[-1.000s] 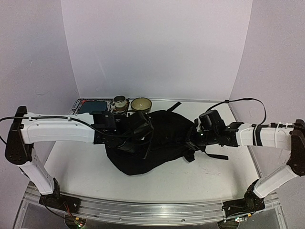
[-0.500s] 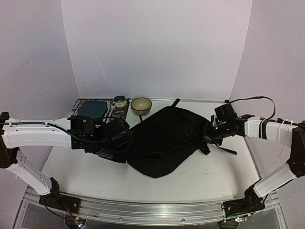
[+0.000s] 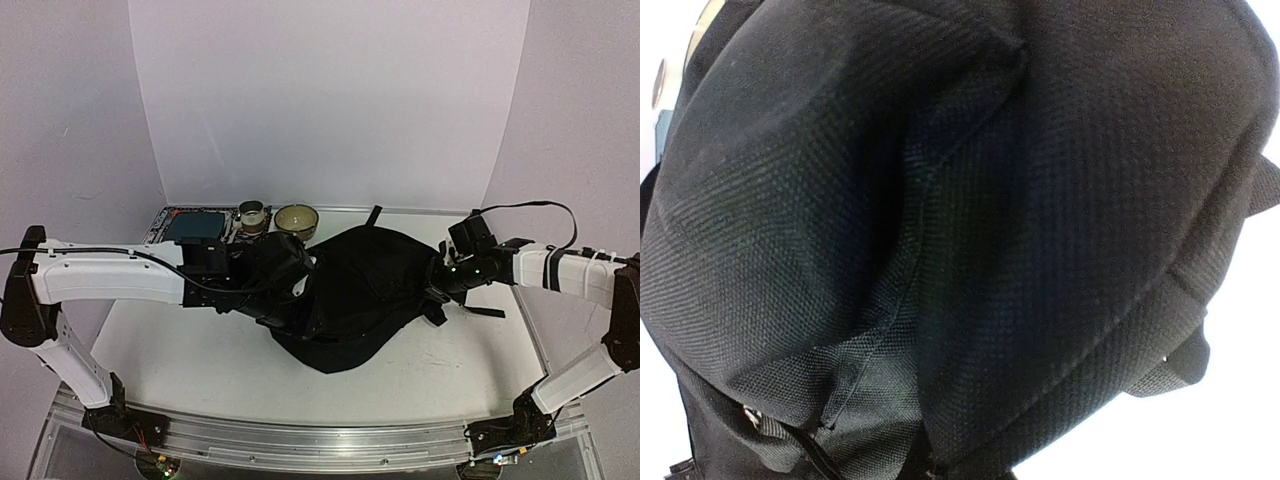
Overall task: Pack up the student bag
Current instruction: Hold the largest pocket of the student bag.
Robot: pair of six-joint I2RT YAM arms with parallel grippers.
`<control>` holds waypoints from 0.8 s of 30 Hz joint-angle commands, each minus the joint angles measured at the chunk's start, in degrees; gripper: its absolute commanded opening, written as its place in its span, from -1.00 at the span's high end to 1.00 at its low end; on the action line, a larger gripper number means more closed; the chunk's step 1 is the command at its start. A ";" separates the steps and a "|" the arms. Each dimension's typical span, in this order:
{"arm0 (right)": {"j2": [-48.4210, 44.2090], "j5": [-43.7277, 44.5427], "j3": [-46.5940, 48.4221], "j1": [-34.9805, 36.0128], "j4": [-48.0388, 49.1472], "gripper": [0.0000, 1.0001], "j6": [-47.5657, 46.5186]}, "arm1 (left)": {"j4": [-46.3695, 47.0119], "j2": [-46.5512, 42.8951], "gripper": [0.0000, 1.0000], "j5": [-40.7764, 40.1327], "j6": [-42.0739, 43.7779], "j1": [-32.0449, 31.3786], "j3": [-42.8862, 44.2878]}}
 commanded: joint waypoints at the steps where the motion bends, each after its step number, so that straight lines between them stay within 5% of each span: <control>1: -1.06 -1.92 0.67 2.25 0.40 1.00 1.11 | 4.33 1.72 0.32 7.80 2.96 -0.27 1.66; 14: 2.00 -2.26 2.28 5.71 3.16 1.00 2.75 | 4.47 7.88 0.05 2.18 6.83 0.00 5.22; 24: 2.00 -2.38 1.21 6.61 3.96 1.00 3.35 | 4.75 12.33 -0.04 6.53 11.85 4.55 5.05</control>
